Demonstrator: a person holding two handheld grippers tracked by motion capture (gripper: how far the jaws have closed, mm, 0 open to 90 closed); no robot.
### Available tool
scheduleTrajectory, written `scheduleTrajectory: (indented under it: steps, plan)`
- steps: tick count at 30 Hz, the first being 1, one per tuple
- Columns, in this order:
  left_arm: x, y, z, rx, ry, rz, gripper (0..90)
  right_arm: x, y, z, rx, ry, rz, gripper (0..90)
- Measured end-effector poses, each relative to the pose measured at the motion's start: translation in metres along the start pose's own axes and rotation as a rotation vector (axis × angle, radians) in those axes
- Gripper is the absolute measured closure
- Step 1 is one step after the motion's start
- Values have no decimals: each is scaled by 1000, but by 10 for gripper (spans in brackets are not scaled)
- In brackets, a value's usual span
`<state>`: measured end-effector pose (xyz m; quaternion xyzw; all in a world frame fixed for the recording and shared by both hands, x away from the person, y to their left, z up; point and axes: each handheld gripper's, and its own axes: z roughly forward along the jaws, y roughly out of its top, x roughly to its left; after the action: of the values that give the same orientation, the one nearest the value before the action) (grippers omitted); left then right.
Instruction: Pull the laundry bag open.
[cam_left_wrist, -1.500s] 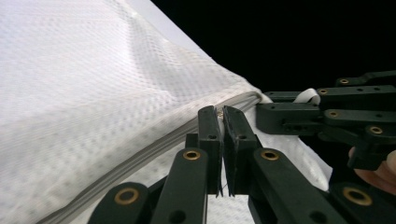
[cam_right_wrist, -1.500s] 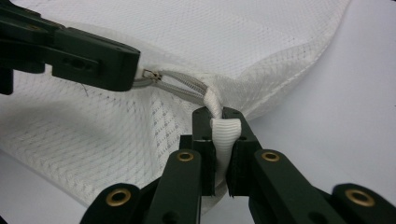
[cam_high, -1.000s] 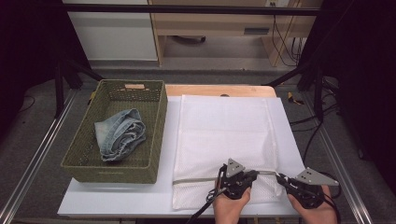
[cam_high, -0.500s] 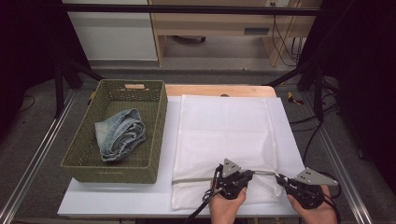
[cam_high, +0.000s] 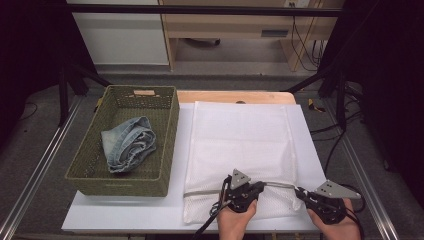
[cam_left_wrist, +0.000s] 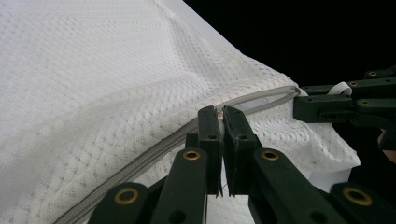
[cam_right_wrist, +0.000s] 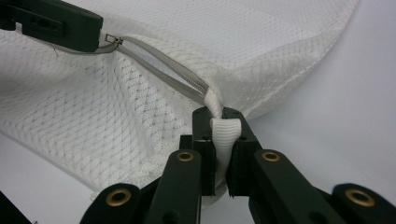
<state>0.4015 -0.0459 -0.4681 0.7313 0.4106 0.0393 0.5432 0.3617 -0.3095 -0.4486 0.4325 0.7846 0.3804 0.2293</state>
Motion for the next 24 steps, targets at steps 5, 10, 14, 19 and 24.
scheduleTrajectory:
  steps: [5,10,14,19,24]
  plan:
    - [3,0,-2,0,10,-2,870,-1,0,0,3,0,-1,848]
    - [6,2,-7,-2,14,-2,870,-2,0,0,6,6,9,849]
    - [8,3,-11,-7,6,-11,870,-1,0,0,3,-5,5,849]
    - [10,2,-13,-9,8,-7,870,-1,0,0,8,2,11,849]
    - [10,2,-15,-8,15,4,870,-2,-1,0,11,1,8,849]
